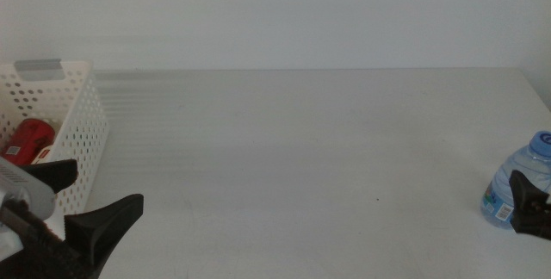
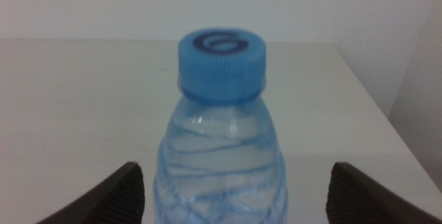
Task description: Use arms to grab the bottles and put them into the dustbin to the left of the table.
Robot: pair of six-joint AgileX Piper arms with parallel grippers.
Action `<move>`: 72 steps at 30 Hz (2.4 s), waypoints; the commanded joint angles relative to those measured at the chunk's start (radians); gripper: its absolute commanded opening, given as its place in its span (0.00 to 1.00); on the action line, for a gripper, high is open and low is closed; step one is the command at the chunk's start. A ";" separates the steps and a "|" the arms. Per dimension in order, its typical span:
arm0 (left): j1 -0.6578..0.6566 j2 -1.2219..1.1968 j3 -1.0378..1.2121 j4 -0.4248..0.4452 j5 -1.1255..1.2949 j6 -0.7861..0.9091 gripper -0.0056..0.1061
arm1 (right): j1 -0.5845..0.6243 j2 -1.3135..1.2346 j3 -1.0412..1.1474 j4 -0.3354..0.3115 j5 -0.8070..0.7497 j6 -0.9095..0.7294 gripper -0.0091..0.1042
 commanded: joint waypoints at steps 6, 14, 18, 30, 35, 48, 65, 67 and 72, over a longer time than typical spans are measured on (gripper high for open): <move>-0.003 0.003 -0.028 -0.006 -0.076 -0.014 0.86 | -0.007 0.080 -0.115 0.001 -0.085 -0.016 0.73; -0.003 0.003 -0.028 -0.006 -0.076 -0.014 0.86 | -0.007 0.185 -0.174 -0.002 -0.083 -0.016 0.73; -0.003 0.003 -0.028 -0.006 -0.076 -0.014 0.86 | -0.007 0.212 -0.175 -0.002 -0.085 -0.016 0.70; -0.003 0.003 -0.028 -0.006 -0.076 -0.014 0.86 | 0.044 0.213 -0.259 -0.231 -0.071 0.102 0.08; -0.003 0.003 -0.028 -0.006 -0.076 -0.014 0.86 | 0.175 0.213 -0.411 -0.295 0.080 0.209 0.08; -0.003 0.003 -0.028 -0.006 -0.076 -0.014 0.86 | 0.555 0.417 -1.020 -0.346 0.472 0.231 0.08; -0.003 0.003 -0.028 -0.006 -0.076 -0.014 0.86 | 0.615 0.677 -1.336 -0.443 0.523 0.337 0.08; -0.003 0.003 -0.028 -0.006 -0.076 -0.014 0.86 | 0.616 0.677 -1.336 -0.448 0.523 0.337 0.10; -0.003 0.003 -0.028 -0.006 -0.076 -0.014 0.86 | 0.616 0.675 -1.335 -0.466 0.547 0.387 0.29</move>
